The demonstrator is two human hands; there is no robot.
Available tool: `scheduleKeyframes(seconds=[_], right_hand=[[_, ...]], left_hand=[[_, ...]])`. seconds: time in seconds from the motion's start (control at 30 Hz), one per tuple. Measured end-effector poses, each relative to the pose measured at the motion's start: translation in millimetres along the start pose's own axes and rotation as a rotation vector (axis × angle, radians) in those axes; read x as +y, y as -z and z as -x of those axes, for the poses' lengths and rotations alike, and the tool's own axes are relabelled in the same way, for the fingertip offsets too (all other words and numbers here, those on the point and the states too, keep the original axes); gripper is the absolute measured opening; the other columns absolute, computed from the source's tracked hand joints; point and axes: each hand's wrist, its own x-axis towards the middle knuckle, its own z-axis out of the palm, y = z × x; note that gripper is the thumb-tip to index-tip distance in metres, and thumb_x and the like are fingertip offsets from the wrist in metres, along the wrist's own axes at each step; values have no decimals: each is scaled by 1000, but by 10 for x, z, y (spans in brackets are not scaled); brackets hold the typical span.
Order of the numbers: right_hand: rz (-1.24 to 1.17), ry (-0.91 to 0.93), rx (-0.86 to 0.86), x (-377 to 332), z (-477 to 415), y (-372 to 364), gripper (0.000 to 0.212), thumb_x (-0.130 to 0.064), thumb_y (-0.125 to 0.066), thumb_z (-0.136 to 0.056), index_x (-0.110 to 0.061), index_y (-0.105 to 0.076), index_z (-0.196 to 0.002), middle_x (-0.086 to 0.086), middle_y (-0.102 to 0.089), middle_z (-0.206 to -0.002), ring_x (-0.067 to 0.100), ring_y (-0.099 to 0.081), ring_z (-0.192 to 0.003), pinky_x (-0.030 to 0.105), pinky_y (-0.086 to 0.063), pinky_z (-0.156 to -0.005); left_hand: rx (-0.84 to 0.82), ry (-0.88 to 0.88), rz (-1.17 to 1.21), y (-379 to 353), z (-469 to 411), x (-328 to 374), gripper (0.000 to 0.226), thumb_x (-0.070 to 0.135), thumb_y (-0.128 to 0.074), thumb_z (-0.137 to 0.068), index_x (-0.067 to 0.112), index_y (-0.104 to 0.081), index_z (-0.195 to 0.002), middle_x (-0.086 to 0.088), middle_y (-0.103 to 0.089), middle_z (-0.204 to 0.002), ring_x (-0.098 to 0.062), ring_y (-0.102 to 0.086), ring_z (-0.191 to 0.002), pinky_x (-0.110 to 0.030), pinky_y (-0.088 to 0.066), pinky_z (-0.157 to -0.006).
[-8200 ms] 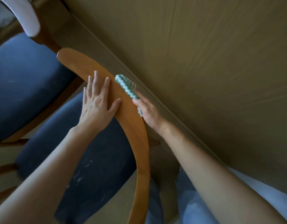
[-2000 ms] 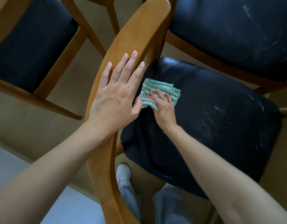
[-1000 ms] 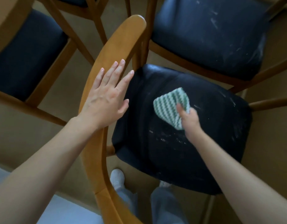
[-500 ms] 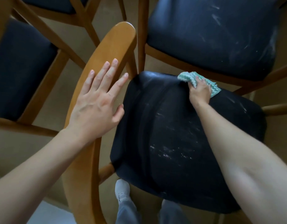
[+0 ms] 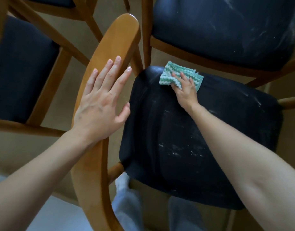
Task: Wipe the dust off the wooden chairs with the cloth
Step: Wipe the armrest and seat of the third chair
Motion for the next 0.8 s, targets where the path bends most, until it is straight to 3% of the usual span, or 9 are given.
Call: scheduleKeyframes(seconds=[0.27,0.47,0.57,0.8], right_hand=[[-31,57,-228,81,861,-567,43,-28,-51,-96,-31,-44,-139,3,-25,-155,25,-12,-146,38,-2,-119],[35,30,-401,-49,1779,-776,42,-26,-49,-97,-28,-44,-139,0,-28,-153,11,-17,-143,26,1,-117],[87,-34,-556,-40,2185,-775,40,-31,-45,-99,-32,-42,-140,-6,-26,-154,11,-15,-143,25,-3,-115],[135,-143,-648,-36,2574,-788,44,-35,-41,-100,-27,-39,-143,-5,-30,-153,14,-24,-140,28,-16,-112]], left_hand=[[-10,-30,33,26,3,4,71,40,-44,-86,20,-19,-150,-10,-7,-158,-22,-3,-146,-38,0,-116],[-28,-73,40,35,2,-10,73,36,-50,-89,20,-15,-151,-13,-2,-158,-25,1,-146,-43,-1,-117],[-34,-85,39,33,6,-18,73,35,-49,-89,21,-13,-151,-13,0,-158,-26,3,-146,-44,0,-117],[7,-120,97,27,34,-25,69,36,-47,-91,19,-16,-150,-14,-4,-158,-26,-1,-146,-43,0,-117]])
